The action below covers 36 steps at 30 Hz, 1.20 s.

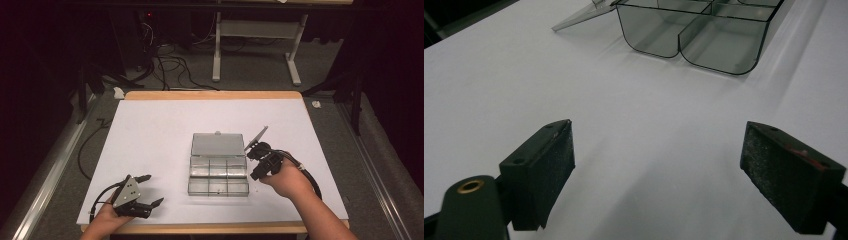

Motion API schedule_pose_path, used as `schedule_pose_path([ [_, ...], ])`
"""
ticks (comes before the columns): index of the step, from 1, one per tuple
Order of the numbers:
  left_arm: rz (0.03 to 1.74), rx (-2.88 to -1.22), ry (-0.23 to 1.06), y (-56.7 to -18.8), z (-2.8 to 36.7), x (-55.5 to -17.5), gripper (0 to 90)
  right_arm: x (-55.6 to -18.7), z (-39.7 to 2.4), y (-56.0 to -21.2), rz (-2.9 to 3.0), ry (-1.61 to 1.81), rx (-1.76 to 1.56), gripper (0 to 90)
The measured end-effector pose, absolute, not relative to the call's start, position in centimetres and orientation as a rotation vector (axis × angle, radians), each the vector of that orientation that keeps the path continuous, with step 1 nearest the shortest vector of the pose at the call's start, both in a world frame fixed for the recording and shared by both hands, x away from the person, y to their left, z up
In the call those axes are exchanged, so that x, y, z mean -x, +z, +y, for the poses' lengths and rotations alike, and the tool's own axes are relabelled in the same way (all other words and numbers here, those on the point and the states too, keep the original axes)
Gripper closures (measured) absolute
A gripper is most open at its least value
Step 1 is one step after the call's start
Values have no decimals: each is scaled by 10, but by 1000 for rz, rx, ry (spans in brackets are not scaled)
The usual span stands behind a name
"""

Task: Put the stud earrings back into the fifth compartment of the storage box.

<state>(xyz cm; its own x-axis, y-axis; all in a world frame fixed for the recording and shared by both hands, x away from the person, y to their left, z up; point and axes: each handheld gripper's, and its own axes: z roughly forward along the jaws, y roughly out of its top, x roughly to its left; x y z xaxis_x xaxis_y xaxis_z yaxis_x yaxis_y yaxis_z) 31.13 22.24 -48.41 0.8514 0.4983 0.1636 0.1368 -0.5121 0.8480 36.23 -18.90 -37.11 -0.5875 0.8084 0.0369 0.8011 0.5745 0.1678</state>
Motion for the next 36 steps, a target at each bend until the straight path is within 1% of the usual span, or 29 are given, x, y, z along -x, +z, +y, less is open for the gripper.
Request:
schedule_pose_path([
  [11,464,-2085,487,-484,222,-311,149,-358,-199,-383,2761,240,-1426,758],
  [22,466,-2088,478,-484,223,-312,149,-355,-200,-412,2800,208,-1447,754],
  [36,467,-2091,474,-484,222,-312,149,-358,-200,-433,2810,173,-1472,764],
])
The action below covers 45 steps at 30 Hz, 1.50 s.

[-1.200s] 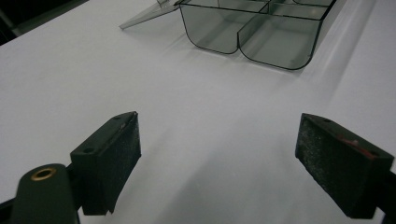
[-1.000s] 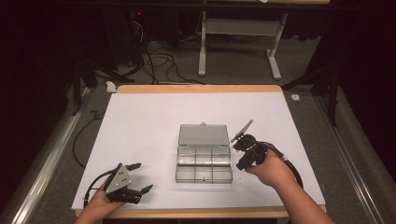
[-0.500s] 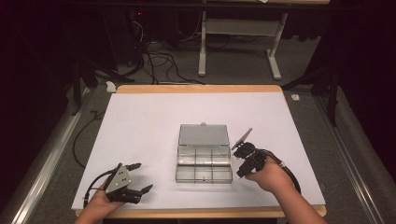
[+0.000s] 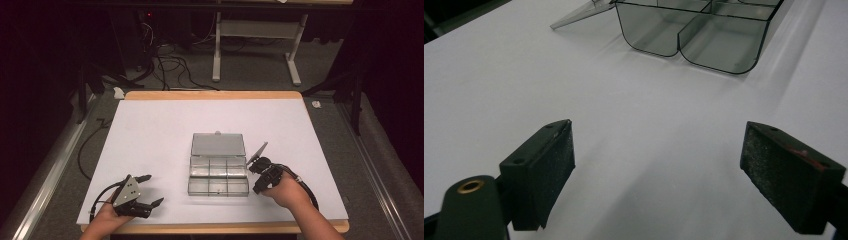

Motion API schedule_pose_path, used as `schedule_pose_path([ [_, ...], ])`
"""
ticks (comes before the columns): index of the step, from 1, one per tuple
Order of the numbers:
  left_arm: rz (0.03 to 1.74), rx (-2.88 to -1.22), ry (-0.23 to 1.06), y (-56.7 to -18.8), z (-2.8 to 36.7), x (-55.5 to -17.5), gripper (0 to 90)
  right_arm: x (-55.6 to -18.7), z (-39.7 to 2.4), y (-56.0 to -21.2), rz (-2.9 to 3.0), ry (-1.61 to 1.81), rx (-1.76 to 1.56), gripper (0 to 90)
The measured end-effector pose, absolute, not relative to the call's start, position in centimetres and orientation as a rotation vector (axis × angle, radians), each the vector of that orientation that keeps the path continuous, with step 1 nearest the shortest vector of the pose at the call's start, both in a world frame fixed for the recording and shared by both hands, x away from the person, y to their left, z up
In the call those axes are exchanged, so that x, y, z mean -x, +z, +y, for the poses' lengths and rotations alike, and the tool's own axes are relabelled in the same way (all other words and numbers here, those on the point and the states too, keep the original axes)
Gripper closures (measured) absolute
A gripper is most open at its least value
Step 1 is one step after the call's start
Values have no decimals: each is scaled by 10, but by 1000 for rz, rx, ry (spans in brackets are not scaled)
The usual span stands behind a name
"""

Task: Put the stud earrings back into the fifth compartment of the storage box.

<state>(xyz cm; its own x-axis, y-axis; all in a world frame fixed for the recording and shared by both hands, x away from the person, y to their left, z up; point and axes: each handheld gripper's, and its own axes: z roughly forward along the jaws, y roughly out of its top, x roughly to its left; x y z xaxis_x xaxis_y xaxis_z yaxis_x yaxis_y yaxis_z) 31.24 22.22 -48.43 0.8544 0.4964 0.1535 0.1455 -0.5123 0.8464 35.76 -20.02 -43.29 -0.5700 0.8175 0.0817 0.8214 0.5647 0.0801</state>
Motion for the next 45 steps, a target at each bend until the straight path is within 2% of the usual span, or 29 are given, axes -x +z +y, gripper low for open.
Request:
schedule_pose_path([
  [7,466,-2092,474,-484,222,-312,149,-361,-197,-438,-2763,-145,1422,795],
  [12,466,-2092,472,-484,222,-313,149,-360,-198,-438,-2775,-142,1427,864],
  [29,467,-2089,479,-484,222,-312,149,-362,-197,-408,-2777,-165,1392,864],
  [38,462,-2089,485,-484,222,-312,149,-364,-184,-386,-2803,-198,1359,863],
  [45,462,-2089,488,-484,222,-311,149,-366,-168,-385,-2807,-200,1332,866],
])
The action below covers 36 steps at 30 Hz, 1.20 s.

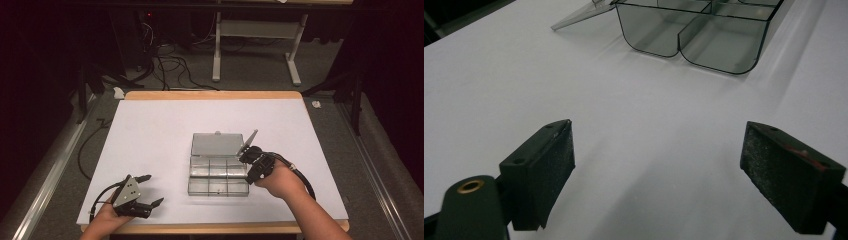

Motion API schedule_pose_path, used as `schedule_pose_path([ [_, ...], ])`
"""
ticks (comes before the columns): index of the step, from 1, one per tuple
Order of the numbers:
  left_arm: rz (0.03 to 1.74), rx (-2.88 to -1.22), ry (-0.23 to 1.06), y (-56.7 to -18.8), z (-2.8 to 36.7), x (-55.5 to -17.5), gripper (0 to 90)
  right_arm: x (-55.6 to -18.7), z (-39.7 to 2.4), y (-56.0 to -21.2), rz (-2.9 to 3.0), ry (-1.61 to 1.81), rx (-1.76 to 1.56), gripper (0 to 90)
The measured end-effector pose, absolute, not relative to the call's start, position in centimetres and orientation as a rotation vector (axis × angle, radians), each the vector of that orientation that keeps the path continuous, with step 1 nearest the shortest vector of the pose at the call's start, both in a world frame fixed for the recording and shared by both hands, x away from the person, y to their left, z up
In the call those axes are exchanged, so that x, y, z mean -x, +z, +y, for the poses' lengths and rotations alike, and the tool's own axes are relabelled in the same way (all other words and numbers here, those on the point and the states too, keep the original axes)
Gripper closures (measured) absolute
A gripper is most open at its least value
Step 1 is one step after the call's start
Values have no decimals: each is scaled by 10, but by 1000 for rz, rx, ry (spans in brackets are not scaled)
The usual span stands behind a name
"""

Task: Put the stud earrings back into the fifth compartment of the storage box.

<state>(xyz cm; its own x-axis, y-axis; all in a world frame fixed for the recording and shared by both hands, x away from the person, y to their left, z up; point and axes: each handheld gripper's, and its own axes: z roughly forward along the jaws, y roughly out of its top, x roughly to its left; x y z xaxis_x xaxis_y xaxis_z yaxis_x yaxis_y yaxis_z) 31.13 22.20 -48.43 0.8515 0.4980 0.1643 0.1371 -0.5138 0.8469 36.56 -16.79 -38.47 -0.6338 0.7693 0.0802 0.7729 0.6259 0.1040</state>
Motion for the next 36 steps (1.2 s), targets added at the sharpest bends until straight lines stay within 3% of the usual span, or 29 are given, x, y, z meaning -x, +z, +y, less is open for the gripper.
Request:
schedule_pose_path([
  [36,465,-2085,474,-484,223,-312,149,-375,-95,-413,-2852,-211,1077,866],
])
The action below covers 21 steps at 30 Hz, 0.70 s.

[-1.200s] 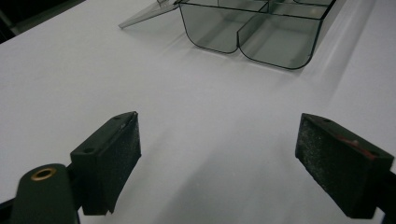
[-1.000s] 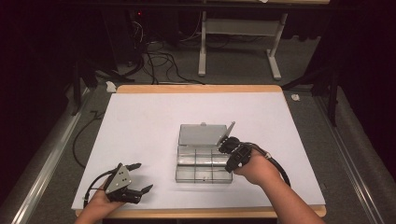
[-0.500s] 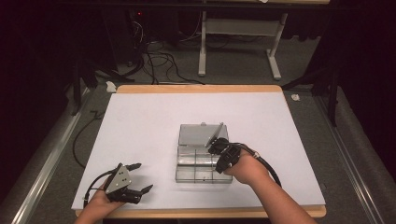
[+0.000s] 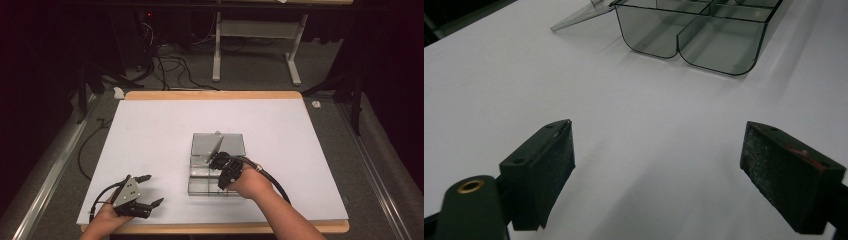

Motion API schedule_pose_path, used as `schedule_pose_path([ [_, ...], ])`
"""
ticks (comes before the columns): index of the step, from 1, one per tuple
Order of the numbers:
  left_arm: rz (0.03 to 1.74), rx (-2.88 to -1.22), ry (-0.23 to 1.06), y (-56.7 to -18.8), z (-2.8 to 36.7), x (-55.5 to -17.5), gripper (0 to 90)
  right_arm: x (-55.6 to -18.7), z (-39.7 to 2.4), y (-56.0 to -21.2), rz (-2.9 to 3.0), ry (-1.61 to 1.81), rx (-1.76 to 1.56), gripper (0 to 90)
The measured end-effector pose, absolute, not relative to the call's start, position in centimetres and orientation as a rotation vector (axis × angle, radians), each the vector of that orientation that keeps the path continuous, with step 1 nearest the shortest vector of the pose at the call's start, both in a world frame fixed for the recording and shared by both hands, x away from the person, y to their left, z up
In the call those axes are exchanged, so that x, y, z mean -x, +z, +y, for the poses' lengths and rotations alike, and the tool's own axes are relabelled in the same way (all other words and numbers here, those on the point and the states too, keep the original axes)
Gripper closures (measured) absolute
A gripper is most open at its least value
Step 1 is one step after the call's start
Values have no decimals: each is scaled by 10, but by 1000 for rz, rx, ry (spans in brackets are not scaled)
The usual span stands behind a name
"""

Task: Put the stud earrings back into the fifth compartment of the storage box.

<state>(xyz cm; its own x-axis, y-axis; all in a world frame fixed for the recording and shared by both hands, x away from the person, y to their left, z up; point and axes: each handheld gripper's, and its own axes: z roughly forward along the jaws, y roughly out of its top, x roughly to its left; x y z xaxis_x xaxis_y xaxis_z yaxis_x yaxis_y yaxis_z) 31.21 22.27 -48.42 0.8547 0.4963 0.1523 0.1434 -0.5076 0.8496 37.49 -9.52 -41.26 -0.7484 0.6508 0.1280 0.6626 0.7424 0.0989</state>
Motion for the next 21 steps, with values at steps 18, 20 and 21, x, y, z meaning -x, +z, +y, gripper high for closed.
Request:
schedule_pose_path([
  [18,462,-2084,477,-484,223,-312,149,-378,-90,-427,-2819,-186,1105,826],
  [20,465,-2084,474,-484,223,-312,149,-378,-91,-423,-2819,-186,1118,823],
  [21,464,-2085,476,-484,223,-312,149,-379,-93,-421,-2833,-204,1101,824],
])
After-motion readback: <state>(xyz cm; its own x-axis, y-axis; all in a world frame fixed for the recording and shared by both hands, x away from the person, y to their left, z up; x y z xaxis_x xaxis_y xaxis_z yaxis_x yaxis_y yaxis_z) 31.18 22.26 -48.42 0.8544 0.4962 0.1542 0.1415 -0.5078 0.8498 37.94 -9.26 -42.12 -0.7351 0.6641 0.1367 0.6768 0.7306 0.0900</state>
